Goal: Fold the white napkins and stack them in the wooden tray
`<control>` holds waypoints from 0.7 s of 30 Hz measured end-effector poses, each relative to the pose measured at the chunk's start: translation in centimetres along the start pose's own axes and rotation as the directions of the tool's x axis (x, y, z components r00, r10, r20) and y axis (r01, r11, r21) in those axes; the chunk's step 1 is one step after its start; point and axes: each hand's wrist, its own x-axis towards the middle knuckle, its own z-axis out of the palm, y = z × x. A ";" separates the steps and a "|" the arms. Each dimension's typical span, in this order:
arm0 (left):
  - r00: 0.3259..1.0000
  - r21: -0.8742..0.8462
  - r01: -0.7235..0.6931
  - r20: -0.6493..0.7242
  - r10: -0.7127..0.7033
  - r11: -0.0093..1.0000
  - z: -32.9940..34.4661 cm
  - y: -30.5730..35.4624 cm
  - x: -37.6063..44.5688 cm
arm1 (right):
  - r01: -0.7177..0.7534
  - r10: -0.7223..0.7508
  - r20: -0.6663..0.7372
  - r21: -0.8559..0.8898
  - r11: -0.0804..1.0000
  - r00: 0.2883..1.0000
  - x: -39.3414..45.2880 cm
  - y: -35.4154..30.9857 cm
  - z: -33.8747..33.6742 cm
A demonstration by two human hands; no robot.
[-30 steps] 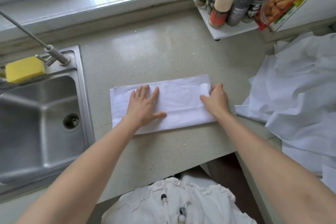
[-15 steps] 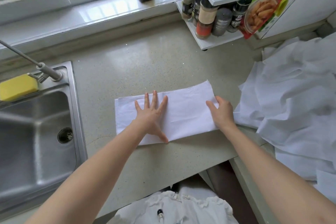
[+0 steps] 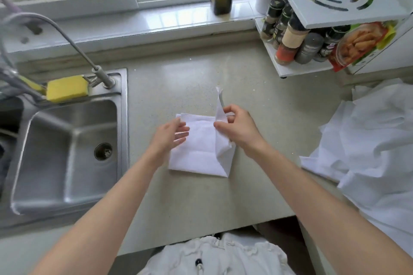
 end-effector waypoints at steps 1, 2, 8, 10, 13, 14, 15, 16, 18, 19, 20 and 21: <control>0.993 -0.197 0.114 -0.005 -0.117 0.974 -1.1 -0.2 -0.6 | 0.001 0.001 0.030 -0.062 0.998 1.000 0.5 0.1 1.9; 0.980 -0.294 0.193 0.006 -0.200 0.936 -2.0 -0.6 -1.2 | 0.001 0.007 0.057 -0.131 0.991 0.998 1.0 0.3 3.8; 0.936 -0.336 0.344 0.045 -0.350 0.877 -3.8 -3.5 -3.0 | 0.026 0.061 0.175 -0.454 0.891 0.983 2.4 3.8 11.1; 0.944 -0.303 0.321 0.024 -0.329 0.898 -3.5 -4.0 -3.3 | 0.047 0.046 0.179 -0.484 0.874 0.983 2.4 4.6 12.0; 0.964 -0.208 0.257 -0.015 -0.266 0.944 -3.1 -4.8 -3.4 | 0.054 0.041 0.188 -0.473 0.879 0.981 2.4 4.8 12.4; 0.972 -0.181 0.226 -0.022 -0.234 0.957 -3.0 -5.0 -3.4 | 0.004 0.082 0.196 -0.400 0.916 0.977 2.5 4.8 12.3; 0.979 -0.153 0.196 -0.032 -0.203 0.969 -2.9 -5.0 -3.5 | -0.057 0.125 0.208 -0.305 0.951 0.970 2.3 4.5 12.0; 0.982 -0.117 0.175 -0.051 -0.182 0.978 -2.9 -5.1 -3.4 | -0.082 0.133 0.204 -0.238 0.968 0.970 2.4 4.5 11.6; 0.984 0.015 0.136 -0.117 -0.134 0.991 -2.8 -5.1 -3.3 | 0.025 0.023 0.150 -0.313 0.949 0.988 2.7 4.5 10.4; 0.984 0.128 0.110 -0.154 -0.089 0.986 -2.7 -5.1 -3.2 | 0.099 -0.058 0.113 -0.409 0.907 0.992 3.1 4.6 9.7; 0.983 0.237 0.084 -0.181 -0.041 0.968 -2.5 -5.1 -3.1 | 0.165 -0.140 0.086 -0.506 0.847 0.986 3.7 4.9 9.1; 0.981 0.317 0.076 -0.195 -0.013 0.945 -2.4 -5.0 -3.0 | 0.214 -0.211 0.077 -0.601 0.770 0.974 4.2 5.2 8.4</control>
